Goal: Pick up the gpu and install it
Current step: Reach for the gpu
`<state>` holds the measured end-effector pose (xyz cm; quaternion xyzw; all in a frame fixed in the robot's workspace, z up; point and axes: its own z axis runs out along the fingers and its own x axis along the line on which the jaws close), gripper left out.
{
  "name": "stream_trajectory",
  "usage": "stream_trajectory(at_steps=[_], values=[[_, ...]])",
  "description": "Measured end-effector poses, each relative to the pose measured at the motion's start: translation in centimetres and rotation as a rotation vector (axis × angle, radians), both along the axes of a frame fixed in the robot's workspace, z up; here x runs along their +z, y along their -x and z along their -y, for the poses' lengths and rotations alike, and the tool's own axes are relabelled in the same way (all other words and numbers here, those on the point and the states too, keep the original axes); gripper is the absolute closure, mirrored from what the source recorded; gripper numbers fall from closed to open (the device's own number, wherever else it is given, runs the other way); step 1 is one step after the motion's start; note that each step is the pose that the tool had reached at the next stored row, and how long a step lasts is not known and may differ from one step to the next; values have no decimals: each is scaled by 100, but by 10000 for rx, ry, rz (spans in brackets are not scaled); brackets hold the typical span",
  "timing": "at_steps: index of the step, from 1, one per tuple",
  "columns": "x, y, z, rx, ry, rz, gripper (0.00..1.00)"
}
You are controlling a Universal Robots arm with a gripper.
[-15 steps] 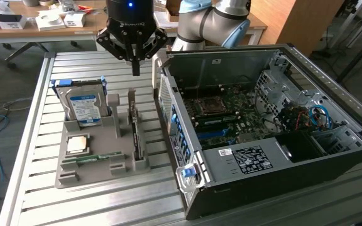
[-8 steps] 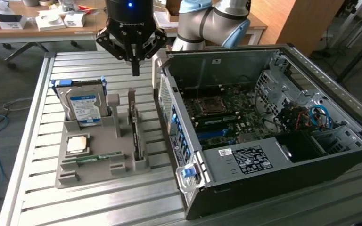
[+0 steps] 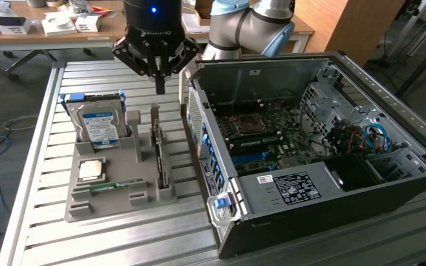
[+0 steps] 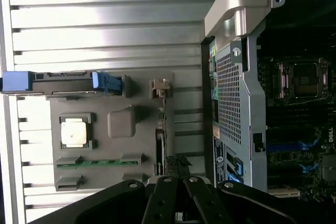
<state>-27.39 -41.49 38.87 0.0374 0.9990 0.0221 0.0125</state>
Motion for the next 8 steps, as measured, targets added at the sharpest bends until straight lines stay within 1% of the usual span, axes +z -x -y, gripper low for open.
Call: stream_trajectory(at_steps=[5, 8], values=[[-1, 28, 160, 1, -1, 1, 89], [0, 46, 238, 0, 0, 0, 89]])
